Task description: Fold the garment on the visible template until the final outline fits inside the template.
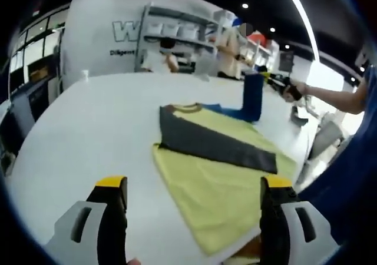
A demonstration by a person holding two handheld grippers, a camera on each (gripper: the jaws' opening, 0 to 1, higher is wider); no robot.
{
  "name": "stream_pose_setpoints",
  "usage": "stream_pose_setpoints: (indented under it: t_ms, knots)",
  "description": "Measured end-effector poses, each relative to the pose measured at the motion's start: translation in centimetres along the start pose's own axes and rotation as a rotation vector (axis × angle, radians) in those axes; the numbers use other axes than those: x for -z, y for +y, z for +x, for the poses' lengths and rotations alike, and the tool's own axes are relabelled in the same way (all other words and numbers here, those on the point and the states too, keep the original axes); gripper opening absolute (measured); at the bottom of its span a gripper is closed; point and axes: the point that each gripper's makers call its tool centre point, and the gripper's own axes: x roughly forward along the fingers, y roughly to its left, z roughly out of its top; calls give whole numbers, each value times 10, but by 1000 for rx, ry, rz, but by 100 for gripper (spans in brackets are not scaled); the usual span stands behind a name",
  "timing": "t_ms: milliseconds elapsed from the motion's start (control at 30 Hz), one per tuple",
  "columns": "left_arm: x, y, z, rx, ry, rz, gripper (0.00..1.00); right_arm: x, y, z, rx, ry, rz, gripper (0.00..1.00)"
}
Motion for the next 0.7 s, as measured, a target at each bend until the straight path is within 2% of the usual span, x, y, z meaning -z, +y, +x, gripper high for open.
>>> stream_pose_setpoints:
  t_ms: [300,367,433,567,600,700]
  knots:
    - [4,5,-8,7,0,-5,92,41,22,19,-31,112,-24,0]
    - [5,8,-9,12,3,-6,92,60,31,24,-43,156,-32,0]
    - [6,8,-10,15,2,-5,91,71,36,27,-53,179,-33,0]
    - [6,8,-10,14,1,-6,91,83,40,29,-60,202,-32,0]
    - [6,8,-10,17,-2,-8,91,94,42,29,-61,225,-39,0]
    - [6,8,-10,21,-4,-10,91,105,43,28,-61,249,-32,0]
